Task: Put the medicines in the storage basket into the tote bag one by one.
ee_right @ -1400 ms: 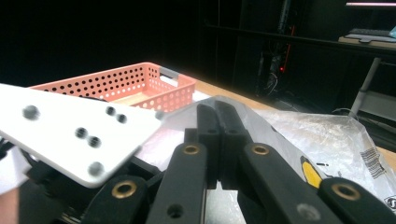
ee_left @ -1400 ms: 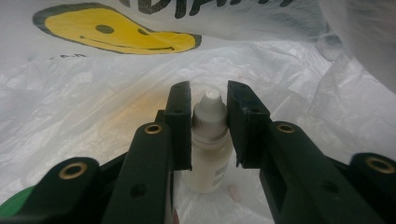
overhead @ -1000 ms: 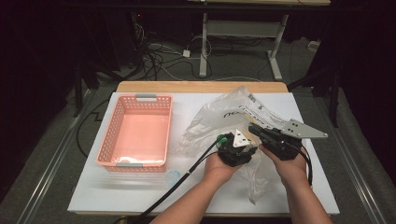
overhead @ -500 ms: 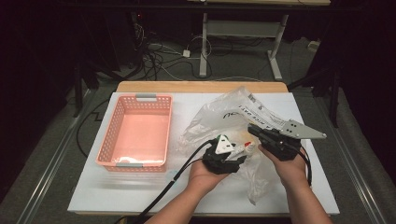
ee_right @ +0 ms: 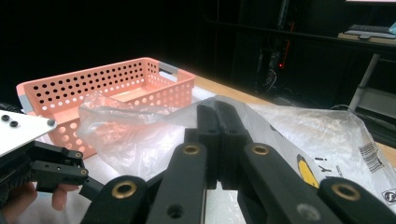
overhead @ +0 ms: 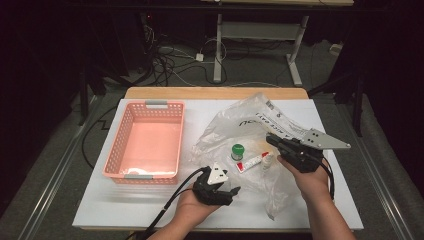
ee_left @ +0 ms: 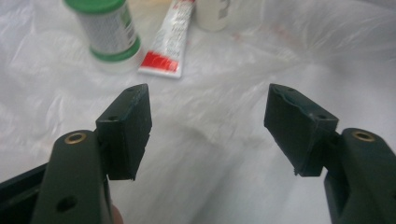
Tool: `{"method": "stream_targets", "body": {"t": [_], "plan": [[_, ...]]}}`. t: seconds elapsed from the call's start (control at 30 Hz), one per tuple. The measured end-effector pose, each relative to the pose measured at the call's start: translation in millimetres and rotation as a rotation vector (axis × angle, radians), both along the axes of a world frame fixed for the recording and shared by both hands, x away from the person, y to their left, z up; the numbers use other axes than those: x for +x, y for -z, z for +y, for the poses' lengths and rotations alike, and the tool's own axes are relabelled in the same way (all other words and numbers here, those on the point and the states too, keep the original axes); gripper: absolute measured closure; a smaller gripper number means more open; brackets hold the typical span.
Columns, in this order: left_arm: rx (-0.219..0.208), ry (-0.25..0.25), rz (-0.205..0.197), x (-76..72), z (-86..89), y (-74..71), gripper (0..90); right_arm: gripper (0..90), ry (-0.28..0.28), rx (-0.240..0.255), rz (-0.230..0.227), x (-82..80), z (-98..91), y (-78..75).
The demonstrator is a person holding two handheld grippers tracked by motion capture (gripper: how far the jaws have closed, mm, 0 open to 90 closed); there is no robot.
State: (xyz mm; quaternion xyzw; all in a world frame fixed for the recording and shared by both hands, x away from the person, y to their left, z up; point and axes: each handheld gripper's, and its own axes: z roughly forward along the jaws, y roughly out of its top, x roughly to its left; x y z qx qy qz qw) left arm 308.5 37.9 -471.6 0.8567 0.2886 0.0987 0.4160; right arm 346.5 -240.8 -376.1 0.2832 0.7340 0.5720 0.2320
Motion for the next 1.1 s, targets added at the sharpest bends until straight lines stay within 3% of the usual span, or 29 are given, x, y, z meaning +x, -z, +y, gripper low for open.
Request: {"method": "stream_targets", "body": {"t": [0.07, 0.17, 0.27, 0.33, 0.4, 0.43, 0.5, 0.57, 0.8, 0.87, 0.97, 1.03, 1.1], "plan": [[0.028, -0.001, 0.012, 2.1, -1.3, 4.8, 28.9, 90.0, -0.001, -0.004, 0.0, 0.1, -0.2, 0.7], [0.036, -0.005, 0.022, 5.4, -9.1, 9.3, 28.4, 90.0, -0.002, -0.002, 0.002, -0.1, 0.7, 1.4], [0.102, -0.036, 0.044, 14.2, -21.5, 11.8, 20.7, 90.0, -0.004, -0.008, 0.003, -0.5, 1.2, 1.9], [0.096, -0.066, 0.05, 20.2, -25.7, 11.7, 14.2, 90.0, -0.005, -0.011, 0.002, -0.2, 1.1, 2.3], [0.133, -0.04, 0.082, 25.4, -32.3, 13.1, 14.6, 90.0, -0.003, -0.011, 0.003, -0.3, 1.3, 2.8], [0.134, -0.024, 0.065, 24.3, -33.9, 12.8, 14.1, 90.0, -0.002, -0.012, 0.007, -0.3, 1.2, 3.2], [0.125, 0.027, 0.046, 20.6, -34.5, 12.3, 29.0, 90.0, -0.001, -0.012, 0.007, -0.1, 0.8, 3.7], [0.12, 0.044, 0.04, 17.0, -35.7, 12.2, 41.0, 90.0, 0.001, -0.013, 0.009, -0.2, -0.1, 3.5], [0.083, 0.018, 0.073, 18.6, -34.4, 12.2, 62.8, 90.0, 0.01, -0.012, 0.001, -3.0, -2.0, 1.4], [0.063, 0.014, 0.087, 19.5, -32.9, 12.6, 65.0, 90.0, 0.011, -0.01, -0.004, -3.6, -2.8, 0.8], [0.061, 0.066, 0.083, 18.4, -33.0, 12.2, 46.6, 90.0, 0.012, -0.009, 0.0, -4.6, -3.6, 0.9], [0.056, 0.056, 0.089, 19.0, -32.5, 12.3, 33.8, 90.0, 0.011, -0.011, 0.001, -4.4, -3.8, 1.6], [0.032, 0.036, 0.11, 20.7, -30.3, 11.7, 31.6, 90.0, 0.011, -0.012, 0.002, -4.2, -4.1, 1.9]]}}
